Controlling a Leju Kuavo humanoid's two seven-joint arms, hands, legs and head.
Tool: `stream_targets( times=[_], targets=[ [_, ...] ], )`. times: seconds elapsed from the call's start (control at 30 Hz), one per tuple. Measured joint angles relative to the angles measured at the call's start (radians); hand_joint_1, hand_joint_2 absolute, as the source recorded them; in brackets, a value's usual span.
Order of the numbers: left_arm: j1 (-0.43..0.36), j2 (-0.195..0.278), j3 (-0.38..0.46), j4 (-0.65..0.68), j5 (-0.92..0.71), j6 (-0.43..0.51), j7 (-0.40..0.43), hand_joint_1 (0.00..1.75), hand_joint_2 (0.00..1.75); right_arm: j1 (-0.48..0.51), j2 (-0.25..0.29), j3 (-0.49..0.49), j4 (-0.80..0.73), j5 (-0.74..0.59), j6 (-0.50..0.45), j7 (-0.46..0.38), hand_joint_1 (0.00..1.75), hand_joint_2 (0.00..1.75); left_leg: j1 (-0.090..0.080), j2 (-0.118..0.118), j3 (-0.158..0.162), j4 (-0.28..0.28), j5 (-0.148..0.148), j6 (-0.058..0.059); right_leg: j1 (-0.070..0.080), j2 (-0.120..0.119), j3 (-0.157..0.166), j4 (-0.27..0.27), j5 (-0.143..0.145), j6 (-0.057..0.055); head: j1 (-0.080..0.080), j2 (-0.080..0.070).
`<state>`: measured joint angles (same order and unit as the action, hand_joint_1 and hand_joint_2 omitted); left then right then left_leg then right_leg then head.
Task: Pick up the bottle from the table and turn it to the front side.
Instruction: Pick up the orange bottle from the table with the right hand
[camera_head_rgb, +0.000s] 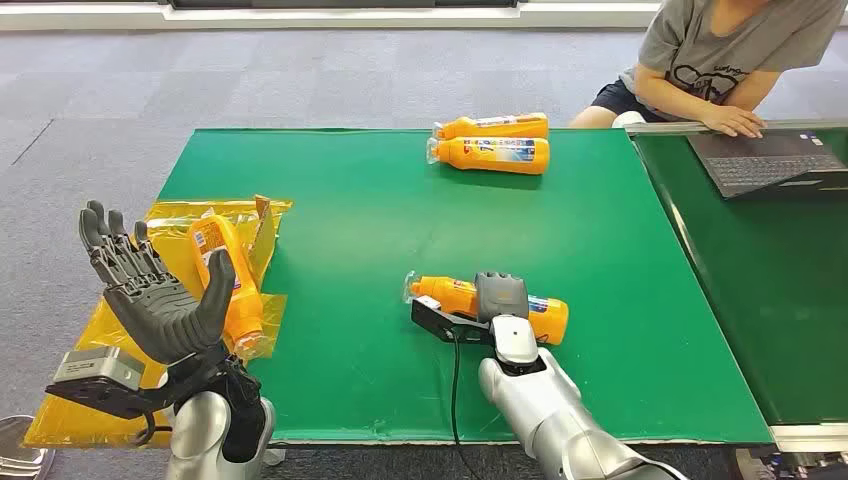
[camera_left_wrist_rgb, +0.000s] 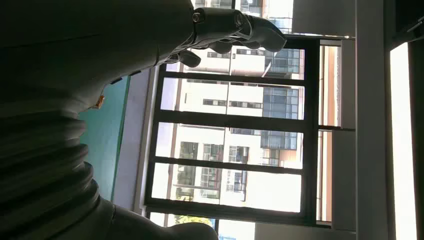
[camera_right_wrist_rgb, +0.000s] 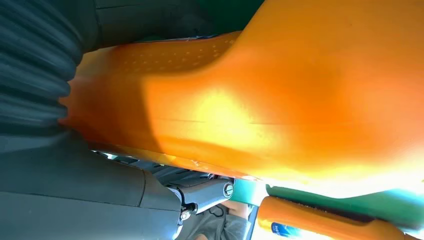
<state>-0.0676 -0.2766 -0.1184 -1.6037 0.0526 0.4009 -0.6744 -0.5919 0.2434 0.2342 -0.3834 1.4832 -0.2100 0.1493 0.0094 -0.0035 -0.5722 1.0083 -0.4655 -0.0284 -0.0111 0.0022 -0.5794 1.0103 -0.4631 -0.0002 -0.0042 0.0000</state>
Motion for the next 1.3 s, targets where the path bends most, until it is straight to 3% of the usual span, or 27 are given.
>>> stream_targets(
  times=[0.43, 0.5, 0.6, 0.7, 0.97, 1.3],
  targets=[
    [0.013, 0.0, 0.007, -0.004, 0.003, 0.002, -0.006, 0.0, 1.75, 0.0, 0.0, 0.0, 0.0, -0.007, -0.019, -0.019, 1.75, 1.75, 0.0, 0.0, 0.0, 0.0, 0.0, 0.0, 0.0, 0.0, 0.0, 0.0, 0.0, 0.0, 0.0, 0.0],
    [0.016, 0.0, 0.008, -0.007, 0.003, 0.005, -0.01, 0.0, 1.75, 0.003, 0.003, -0.001, -0.002, -0.038, -0.063, -0.072, 1.75, 1.75, 0.0, 0.001, 0.0, 0.0, 0.0, 0.0, 0.0, 0.0, 0.0, 0.0, 0.0, 0.0, 0.0, 0.0],
    [0.029, 0.0, 0.011, -0.017, 0.003, 0.014, -0.019, 0.0, 1.75, 0.024, 0.024, -0.003, -0.037, -0.139, -0.185, -0.244, 1.75, 1.75, 0.0, 0.003, 0.0, 0.0, 0.0, 0.0, 0.0, 0.002, -0.001, 0.0, 0.001, -0.001, 0.0, 0.0],
    [0.045, 0.0, 0.014, -0.029, 0.004, 0.02, -0.025, 0.0, 1.75, 0.089, 0.047, 0.007, -0.186, -0.252, -0.228, -0.328, 1.75, 1.75, 0.001, -0.001, -0.002, 0.0, 0.001, -0.001, 0.001, -0.002, -0.002, 0.0, 0.0, -0.001, 0.0, 0.0],
    [0.055, 0.0, 0.017, -0.027, 0.004, 0.021, -0.027, 0.0, 1.75, 0.257, 0.05, 0.086, -0.648, -0.46, -0.273, -0.394, 1.75, 1.75, 0.001, -0.001, -0.005, 0.0, 0.0, -0.001, 0.001, -0.002, -0.005, 0.0, 0.0, -0.001, 0.0, 0.0],
    [0.053, 0.0, 0.006, -0.013, 0.004, 0.021, -0.027, 0.0, 1.75, 0.313, 0.045, 0.127, -0.828, -0.478, -0.28, -0.4, 1.75, 1.75, 0.001, -0.001, -0.005, 0.0, 0.001, -0.001, 0.001, -0.001, -0.005, 0.0, 0.0, -0.001, 0.0, 0.0]
  ],
)
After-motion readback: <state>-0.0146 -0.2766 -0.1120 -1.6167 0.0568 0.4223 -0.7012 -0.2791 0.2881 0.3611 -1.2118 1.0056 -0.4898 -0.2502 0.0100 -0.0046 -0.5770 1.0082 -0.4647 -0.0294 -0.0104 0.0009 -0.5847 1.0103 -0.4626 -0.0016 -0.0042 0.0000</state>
